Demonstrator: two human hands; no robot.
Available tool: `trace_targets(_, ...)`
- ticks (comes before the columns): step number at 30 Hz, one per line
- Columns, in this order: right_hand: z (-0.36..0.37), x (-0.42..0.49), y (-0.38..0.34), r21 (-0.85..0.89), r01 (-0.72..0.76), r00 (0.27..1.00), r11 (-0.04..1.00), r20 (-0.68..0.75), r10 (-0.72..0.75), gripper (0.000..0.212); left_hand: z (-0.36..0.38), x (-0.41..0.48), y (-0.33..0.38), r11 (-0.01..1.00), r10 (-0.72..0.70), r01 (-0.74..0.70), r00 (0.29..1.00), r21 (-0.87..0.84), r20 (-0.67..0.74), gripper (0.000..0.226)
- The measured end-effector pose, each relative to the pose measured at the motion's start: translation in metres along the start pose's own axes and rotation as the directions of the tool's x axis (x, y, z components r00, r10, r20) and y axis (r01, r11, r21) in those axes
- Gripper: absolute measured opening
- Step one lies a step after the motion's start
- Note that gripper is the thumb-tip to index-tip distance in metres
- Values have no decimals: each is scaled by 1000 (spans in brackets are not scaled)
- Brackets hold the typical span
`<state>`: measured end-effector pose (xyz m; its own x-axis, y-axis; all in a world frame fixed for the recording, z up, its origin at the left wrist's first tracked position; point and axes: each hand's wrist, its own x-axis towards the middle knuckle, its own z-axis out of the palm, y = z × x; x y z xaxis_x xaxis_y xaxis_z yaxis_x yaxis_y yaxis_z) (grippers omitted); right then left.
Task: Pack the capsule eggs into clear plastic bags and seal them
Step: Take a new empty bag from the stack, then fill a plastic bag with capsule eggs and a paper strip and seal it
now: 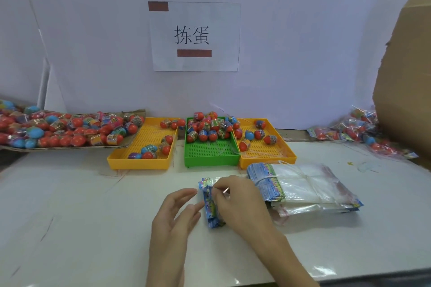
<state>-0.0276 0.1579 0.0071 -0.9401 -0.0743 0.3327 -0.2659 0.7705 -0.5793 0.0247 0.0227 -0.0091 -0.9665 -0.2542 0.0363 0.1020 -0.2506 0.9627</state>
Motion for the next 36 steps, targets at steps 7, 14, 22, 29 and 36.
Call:
trace_targets(7,-33,13,-39,558,119,987,821,-154,-38,30,3,-1,4,999,5,-8,997,47,72,24)
trace_targets(14,-16,-6,-59,551,47,949,833,236,-209,18,-3,4,-6,992,42,-55,993,118,107,45)
trace_targets(22,-35,-4,-30,611,28,999,791,-1,-34,29,-8,-1,5,926,3,-18,999,-377,-40,36)
trace_targets(29,-28,-19,-8,700,-335,939,631,305,160,38,-5,-5,9,897,-26,6,999,-442,-39,29)
trace_targets(36,-29,-18,-11,772,-226,973,595,203,107,5,-6,-2,9,893,-20,7,1000,-451,-24,33)
